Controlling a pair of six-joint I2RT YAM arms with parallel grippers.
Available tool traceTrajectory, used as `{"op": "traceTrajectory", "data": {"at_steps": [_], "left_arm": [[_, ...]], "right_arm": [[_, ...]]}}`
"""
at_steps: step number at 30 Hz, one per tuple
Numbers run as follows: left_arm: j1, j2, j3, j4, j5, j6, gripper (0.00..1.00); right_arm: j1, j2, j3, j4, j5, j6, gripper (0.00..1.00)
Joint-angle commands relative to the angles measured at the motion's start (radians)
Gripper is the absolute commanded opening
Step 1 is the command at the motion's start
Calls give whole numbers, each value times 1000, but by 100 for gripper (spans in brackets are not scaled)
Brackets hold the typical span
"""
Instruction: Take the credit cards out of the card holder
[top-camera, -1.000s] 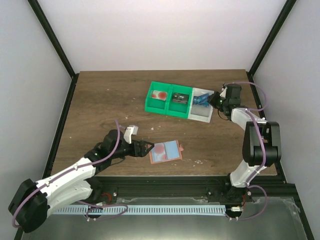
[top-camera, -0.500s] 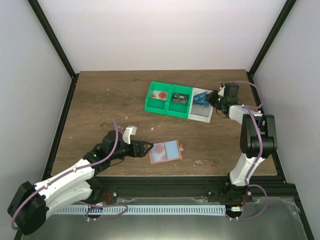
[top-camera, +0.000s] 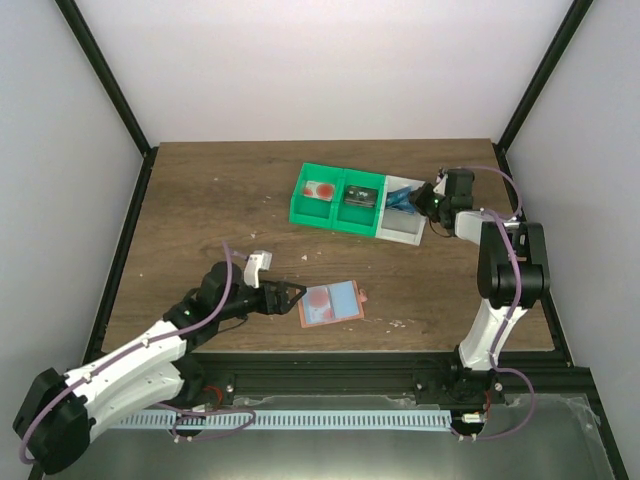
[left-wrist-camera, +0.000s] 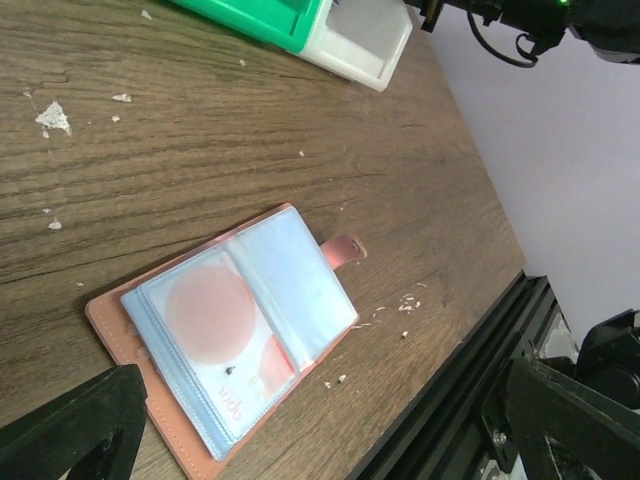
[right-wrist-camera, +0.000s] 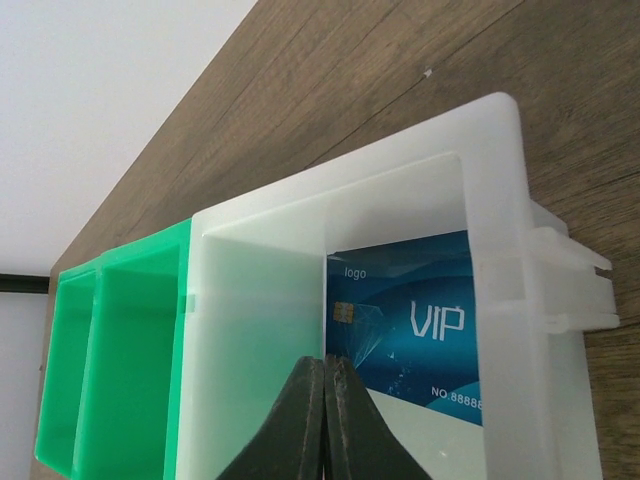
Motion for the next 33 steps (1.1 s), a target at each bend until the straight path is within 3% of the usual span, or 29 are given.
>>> {"op": "traceTrajectory", "data": {"at_steps": [1,8,17,33], "left_arm": [[4,-40,-10,-21,15,-5,100],[5,-110,-55,-12,5,-37,100],[4,-107,-47,-29,2,-22,100],[5,-43,-31,-46,6,-26,100]], "right_arm": [[-10,10,33,44,4,9,0],[-10,36,69,5,28,-1,1],[-10,46,98,-46,33,-27,8],[-10,-47,128,-133,118,-55,29]]}}
